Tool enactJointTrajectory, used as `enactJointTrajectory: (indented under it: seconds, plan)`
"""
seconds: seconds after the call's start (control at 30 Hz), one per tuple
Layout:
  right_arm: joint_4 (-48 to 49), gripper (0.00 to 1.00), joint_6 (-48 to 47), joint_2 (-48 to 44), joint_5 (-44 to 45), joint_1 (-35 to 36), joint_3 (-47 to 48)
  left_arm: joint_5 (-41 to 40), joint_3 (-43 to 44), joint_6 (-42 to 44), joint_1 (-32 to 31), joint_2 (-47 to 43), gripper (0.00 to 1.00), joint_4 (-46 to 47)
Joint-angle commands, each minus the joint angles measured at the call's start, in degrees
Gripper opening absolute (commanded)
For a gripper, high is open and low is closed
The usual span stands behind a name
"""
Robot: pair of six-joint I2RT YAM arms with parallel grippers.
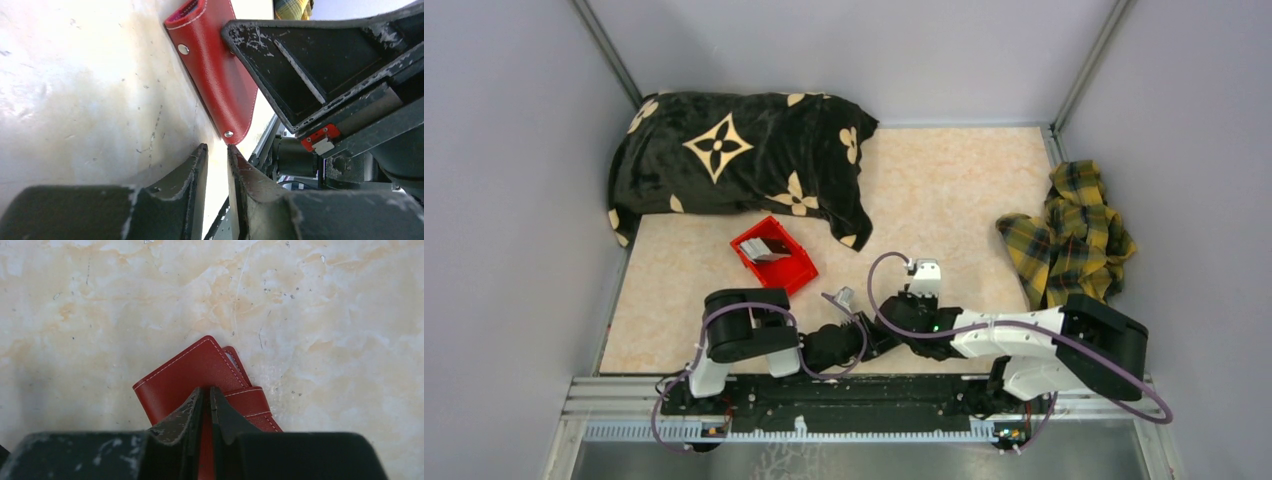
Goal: Put the credit cards into the card holder
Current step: Close the card holder at the center of the board.
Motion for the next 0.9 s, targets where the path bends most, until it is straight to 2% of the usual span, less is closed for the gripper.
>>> enactJointTrajectory:
  seconds: [0.0, 0.1, 0.27, 0.67, 0.87]
  plan:
    - [0.8, 0.16, 10.6, 2.6, -31.2, 0.3, -8.0, -1.0, -0.4, 3.2, -1.5, -0.1, 0.31, -13.5]
    - [-1.0, 0.27, 10.8, 0.0, -29.6, 0.4, -7.9, -1.8, 0.4, 3.8, -2.0, -1.7, 0.34, -16.1]
    - [-6.3, 0.34, 9.6, -3.8, -25.5, 0.3, -5.5, -3.1, 1.0, 4.4, -2.5, -3.6, 0.37, -18.9]
    - [-15.2, 0.36, 10.2, -14.5, -17.1, 0.4, -2.8, -5.1, 1.6, 6.4, -2.6, -7.4, 0.39, -23.2]
    - [-18.6, 0.37, 9.0, -16.6, -12.8, 0.4, 0.3, -7.1, 2.6, 8.7, -2.6, -11.3, 0.40, -28.7]
